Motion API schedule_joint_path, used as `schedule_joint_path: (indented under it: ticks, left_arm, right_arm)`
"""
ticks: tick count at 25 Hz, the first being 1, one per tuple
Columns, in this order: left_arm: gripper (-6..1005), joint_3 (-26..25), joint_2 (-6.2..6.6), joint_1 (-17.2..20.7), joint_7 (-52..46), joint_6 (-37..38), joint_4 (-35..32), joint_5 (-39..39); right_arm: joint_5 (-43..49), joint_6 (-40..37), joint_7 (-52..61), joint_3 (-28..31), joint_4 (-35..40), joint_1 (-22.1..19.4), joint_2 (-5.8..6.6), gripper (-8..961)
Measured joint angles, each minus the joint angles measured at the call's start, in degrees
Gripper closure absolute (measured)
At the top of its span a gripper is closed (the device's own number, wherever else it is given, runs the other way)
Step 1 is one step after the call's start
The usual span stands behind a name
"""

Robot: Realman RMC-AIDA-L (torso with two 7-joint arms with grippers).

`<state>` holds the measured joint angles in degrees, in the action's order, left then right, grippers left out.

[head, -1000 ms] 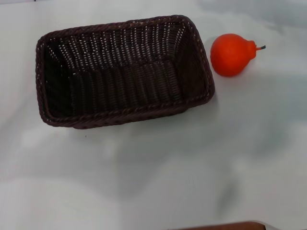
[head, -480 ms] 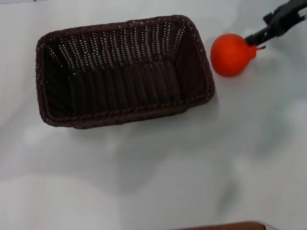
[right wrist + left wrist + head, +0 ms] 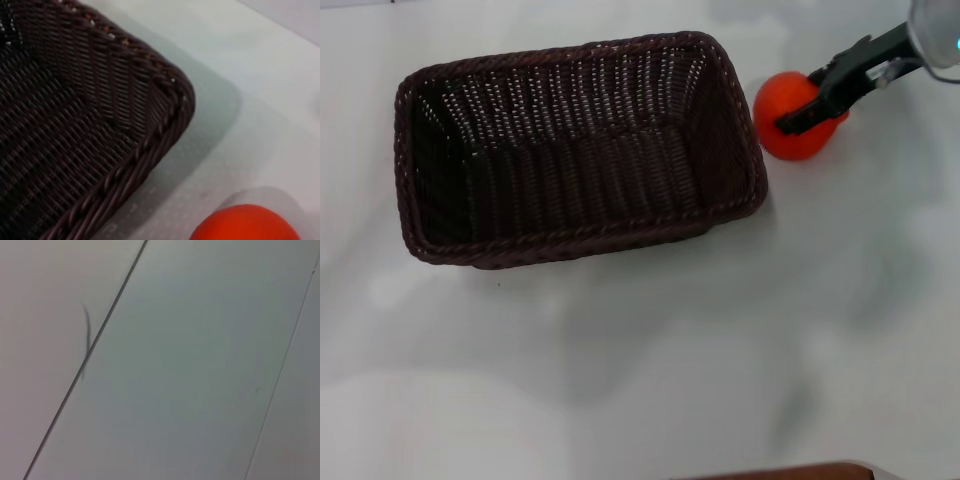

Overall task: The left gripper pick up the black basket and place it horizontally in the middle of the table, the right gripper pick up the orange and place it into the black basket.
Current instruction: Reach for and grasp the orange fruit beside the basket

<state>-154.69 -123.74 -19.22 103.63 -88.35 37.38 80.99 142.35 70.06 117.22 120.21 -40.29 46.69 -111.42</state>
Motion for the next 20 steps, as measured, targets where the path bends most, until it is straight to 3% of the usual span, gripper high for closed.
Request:
schedule_joint_path:
  ticks: [6,12,15,20]
  left_arm:
    - [119,0.0,-0.02,0.18,-0.12,-0.1,-0.67,0.09]
    - [120,0.0,-0.1,0.54,-0.19,-0.37,-0.73,0.14]
    - [120,0.01,-0.15,0.85,-0.19,-0.79,-0.73,0.11]
    - [120,0.01,-0.04,1.38,-0.23,-2.01,-0.73,0.12]
  right_arm:
    - [0.93,-3.01,-0.22,-0.4,0.3,-0.08,-1.6,41]
    - [0.79,-2.53,-0.67,0.05,0.19,-0.19,-1.7,235]
    - [0.74,-2.44,-0.58,0.69,-0.19,-0.49,-1.77,474]
    - [-1.28,-2.89,-0.64,8.65,-3.88,-2.45,-1.98,545]
